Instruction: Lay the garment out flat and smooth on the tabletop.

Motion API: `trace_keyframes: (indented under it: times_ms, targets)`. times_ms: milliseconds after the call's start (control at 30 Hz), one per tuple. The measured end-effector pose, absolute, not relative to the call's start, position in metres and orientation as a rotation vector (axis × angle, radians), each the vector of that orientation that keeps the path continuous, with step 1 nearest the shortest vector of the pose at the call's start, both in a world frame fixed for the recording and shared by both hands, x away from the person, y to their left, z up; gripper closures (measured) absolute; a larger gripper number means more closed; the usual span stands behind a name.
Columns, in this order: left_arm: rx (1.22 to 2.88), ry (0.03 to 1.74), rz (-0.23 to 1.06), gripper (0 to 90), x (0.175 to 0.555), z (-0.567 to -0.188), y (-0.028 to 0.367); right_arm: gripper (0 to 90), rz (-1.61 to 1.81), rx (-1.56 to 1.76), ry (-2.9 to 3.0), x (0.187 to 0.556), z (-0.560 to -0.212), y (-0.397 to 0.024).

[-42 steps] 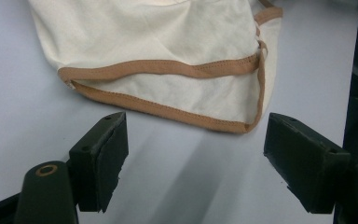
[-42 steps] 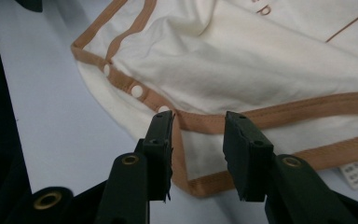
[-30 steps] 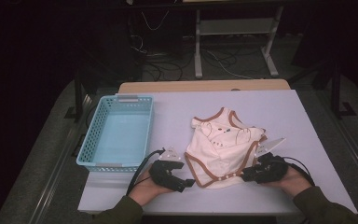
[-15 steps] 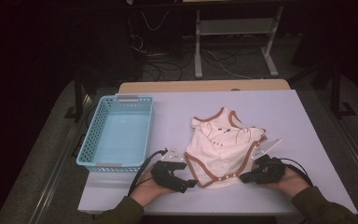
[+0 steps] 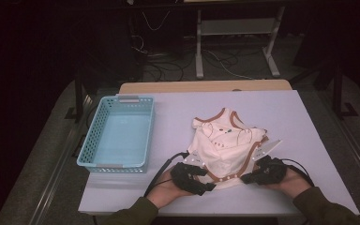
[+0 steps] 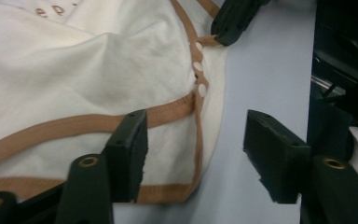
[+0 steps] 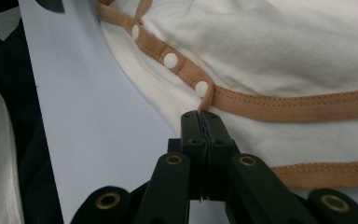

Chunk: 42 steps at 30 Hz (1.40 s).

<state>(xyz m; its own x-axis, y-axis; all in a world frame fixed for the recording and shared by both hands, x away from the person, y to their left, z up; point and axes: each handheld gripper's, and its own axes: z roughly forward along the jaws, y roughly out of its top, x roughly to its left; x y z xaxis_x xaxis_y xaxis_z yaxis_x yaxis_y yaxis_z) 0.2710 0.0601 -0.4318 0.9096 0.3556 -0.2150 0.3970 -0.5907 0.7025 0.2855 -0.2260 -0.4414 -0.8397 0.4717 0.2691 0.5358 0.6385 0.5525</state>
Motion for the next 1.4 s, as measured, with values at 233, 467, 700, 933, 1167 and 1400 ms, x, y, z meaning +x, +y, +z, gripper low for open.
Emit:
trace_keyframes:
  times_ms: [233,467,700,933,1167,1400]
  targets:
    - [2.297,0.511,-0.093,54.7,0.272,-0.437,0.049,87.3,-0.979,-0.841,-2.755,0.286,-0.441,-0.226]
    - [2.318,0.504,-0.101,70.3,0.275,-0.439,0.049,87.3,-0.975,-0.842,-2.757,0.286,-0.441,-0.226]
    - [2.345,0.495,-0.123,85.2,0.276,-0.442,0.047,87.4,-0.975,-0.841,-2.760,0.285,-0.441,-0.226]
    - [2.340,0.503,-0.133,87.5,0.278,-0.441,0.050,87.6,-0.984,-0.835,-2.758,0.285,-0.440,-0.226]
    - [2.337,0.489,-0.132,87.6,0.277,-0.437,0.055,87.8,-0.996,-0.821,-2.773,0.283,-0.437,-0.226]
    - [2.330,0.484,-0.136,87.7,0.274,-0.433,0.061,87.8,-1.035,-0.814,-2.773,0.276,-0.428,-0.224]
